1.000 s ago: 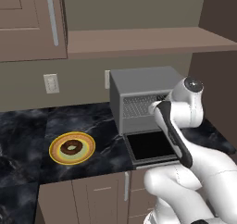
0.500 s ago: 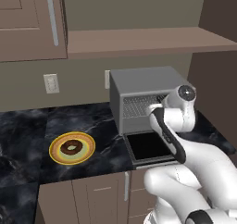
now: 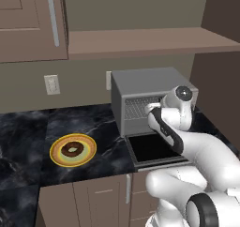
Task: Pick up the bagel from the plate, place it on the toaster oven rack, close the door, and set the timer.
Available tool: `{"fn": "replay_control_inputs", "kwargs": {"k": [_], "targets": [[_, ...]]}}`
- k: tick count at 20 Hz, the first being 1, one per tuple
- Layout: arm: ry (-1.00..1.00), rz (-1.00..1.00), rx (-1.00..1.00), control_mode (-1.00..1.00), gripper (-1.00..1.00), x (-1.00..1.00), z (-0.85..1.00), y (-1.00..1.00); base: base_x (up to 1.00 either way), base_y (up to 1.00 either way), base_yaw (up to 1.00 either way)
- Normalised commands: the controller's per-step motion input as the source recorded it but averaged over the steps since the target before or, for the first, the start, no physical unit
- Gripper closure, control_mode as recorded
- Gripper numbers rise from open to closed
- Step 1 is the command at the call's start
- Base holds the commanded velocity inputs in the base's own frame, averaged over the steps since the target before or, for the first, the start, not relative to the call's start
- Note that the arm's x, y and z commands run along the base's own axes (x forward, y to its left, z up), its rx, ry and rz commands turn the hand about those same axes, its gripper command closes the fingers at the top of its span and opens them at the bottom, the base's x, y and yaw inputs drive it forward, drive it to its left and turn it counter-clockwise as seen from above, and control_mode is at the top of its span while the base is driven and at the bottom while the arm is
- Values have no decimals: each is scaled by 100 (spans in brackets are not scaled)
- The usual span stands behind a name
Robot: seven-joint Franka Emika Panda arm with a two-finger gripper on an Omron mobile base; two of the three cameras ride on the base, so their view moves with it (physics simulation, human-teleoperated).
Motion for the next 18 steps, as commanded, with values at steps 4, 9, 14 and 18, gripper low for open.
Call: {"fn": "replay_control_inputs", "kwargs": {"k": [4,9,14,18], "targets": [[0,0,3,-100,-100,26,-20,0,0,0,0],[0,0,3,-100,-100,32,-23,0,0,0,0],[0,0,2,-100,-100,36,-17,0,0,0,0],[0,0,0,-100,-100,34,-23,0,0,0,0]]}}
